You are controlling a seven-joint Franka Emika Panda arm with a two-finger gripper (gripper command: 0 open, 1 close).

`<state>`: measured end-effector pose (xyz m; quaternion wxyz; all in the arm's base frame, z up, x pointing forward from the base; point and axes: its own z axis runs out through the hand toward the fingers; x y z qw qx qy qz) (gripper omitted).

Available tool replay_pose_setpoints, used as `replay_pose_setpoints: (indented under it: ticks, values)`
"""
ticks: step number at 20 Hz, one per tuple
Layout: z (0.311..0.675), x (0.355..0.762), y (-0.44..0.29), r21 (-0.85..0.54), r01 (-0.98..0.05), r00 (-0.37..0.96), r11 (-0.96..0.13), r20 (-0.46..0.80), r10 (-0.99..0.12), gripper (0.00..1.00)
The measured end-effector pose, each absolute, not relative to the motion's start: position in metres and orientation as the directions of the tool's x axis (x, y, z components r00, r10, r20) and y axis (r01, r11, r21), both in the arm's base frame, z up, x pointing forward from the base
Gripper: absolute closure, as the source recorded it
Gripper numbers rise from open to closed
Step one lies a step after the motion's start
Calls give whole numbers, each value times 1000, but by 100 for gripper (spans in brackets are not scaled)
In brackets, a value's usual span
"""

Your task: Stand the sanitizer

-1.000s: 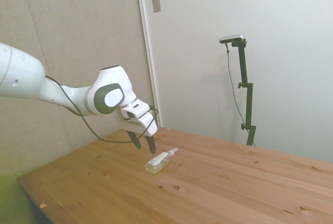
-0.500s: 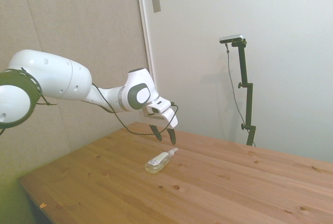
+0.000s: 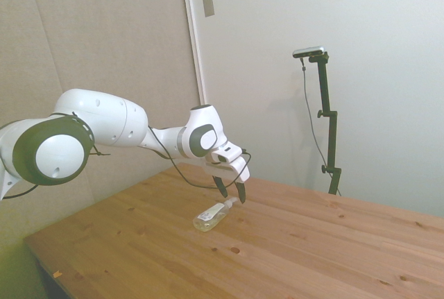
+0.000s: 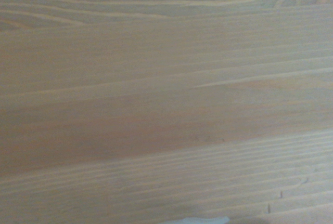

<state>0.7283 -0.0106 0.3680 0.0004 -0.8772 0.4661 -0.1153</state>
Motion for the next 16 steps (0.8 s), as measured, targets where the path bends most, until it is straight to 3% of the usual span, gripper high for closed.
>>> replay_pose_setpoints:
  ticks: [1,2,16]
  values:
    - [365,729,-10,-104,-818,540,-565,198,-818,0]
    - [363,730,-10,-101,-819,540,-565,196,-818,100]
    - [355,730,-19,-92,-827,534,-555,181,-826,100]
